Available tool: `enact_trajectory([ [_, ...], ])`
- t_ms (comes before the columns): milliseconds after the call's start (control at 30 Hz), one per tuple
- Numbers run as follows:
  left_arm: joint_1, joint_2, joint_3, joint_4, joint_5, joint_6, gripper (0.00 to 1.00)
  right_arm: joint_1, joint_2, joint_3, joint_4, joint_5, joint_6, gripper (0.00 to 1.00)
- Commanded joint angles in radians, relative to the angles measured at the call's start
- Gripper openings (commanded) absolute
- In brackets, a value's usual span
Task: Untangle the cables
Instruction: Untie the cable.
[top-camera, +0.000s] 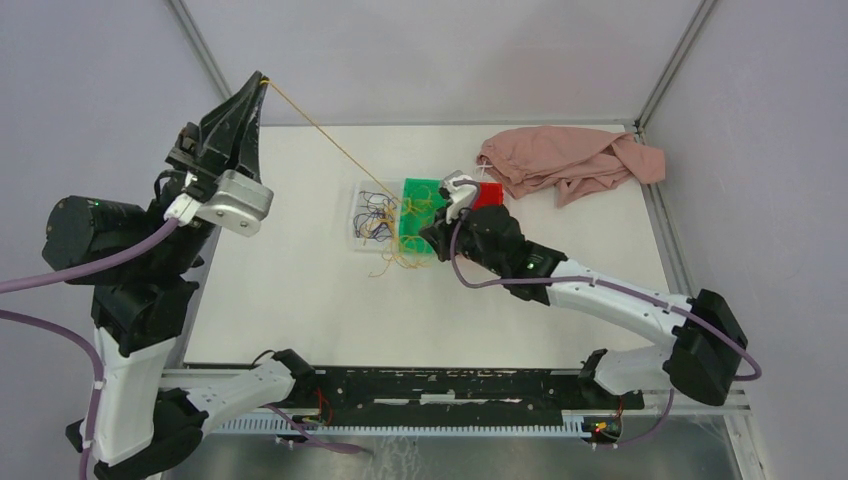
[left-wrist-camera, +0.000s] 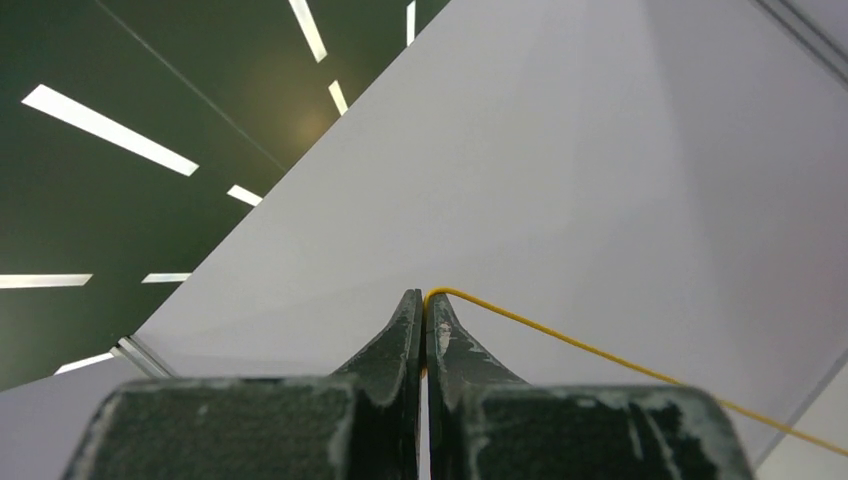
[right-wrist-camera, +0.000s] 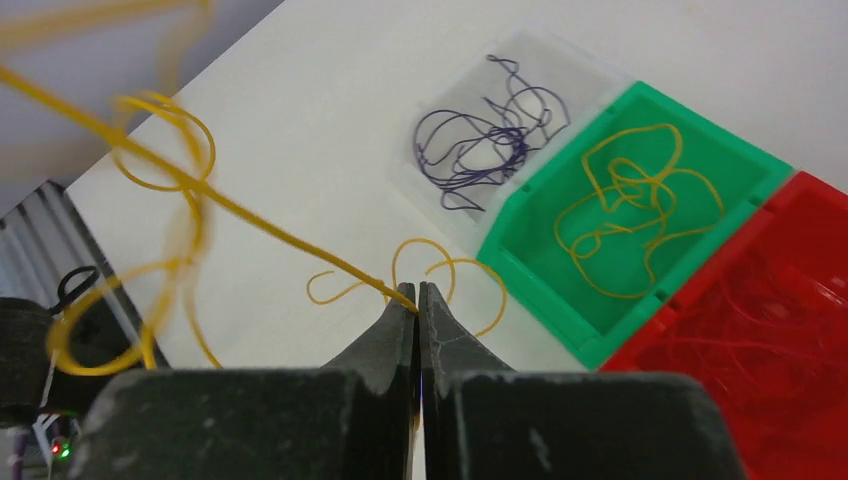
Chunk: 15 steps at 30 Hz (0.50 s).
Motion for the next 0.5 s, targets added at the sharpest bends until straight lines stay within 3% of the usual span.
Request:
enact_trajectory([
  [0,-0.003,0.035,0.102,0.209,-0.160,0.123,0.03,-0.079,-0.127,-0.191,-0.012,0.127,0.096,0.01],
  [133,-0.004,0.066,0.179,0.283,-0.200,0.207,0.03,-0.090,-0.291,-0.326,-0.087,0.209,0.137,0.01],
  [300,-0.004,0.094,0.230,0.390,-0.231,0.293,0.03,-0.095,-0.449,-0.360,-0.249,0.275,0.154,0.01],
  [433,-0.004,0.133,0.314,0.406,-0.238,0.294,0.03,-0.096,-0.497,-0.380,-0.276,0.227,0.143,0.01],
  [467,-0.004,0.137,0.326,0.392,-0.231,0.281,0.03,-0.096,-0.500,-0.387,-0.262,0.192,0.137,0.07],
])
